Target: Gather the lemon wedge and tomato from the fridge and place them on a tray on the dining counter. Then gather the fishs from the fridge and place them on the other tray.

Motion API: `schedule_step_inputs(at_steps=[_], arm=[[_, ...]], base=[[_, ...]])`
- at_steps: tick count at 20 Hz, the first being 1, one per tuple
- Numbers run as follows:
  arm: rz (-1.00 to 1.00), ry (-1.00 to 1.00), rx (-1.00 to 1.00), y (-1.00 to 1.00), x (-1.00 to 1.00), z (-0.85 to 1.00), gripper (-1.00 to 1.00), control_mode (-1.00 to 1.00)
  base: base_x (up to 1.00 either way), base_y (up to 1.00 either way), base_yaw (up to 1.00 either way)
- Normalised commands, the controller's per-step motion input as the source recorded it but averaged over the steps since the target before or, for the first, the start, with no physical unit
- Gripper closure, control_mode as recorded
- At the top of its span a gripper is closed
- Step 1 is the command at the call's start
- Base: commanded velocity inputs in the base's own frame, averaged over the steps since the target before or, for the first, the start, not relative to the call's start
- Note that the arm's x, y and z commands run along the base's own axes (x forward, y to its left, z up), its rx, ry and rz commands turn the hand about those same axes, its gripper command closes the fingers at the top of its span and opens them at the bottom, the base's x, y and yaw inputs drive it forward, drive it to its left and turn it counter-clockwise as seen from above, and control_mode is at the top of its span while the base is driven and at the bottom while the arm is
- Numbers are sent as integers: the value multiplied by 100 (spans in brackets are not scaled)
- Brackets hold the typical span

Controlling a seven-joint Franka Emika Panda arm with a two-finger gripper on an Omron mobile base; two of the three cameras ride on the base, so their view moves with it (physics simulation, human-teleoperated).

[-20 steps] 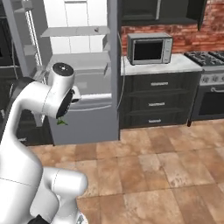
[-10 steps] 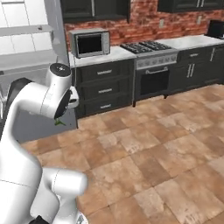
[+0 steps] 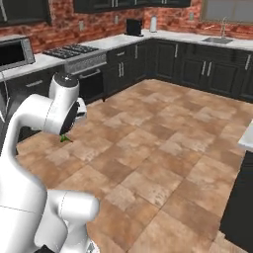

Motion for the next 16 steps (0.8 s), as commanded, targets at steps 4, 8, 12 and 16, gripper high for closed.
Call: schedule_step_inputs(at_steps=[4,8,12,16], arm=[[0,0,0,0,0,0,100,100],[0,0,0,0,0,0,100,100],[0,0,0,0,0,0,100,100],[0,0,0,0,0,0,100,100]], base=[[-37,0,-77],[-17,0,-70],[-3,-9,-64],[0,-40,-38]])
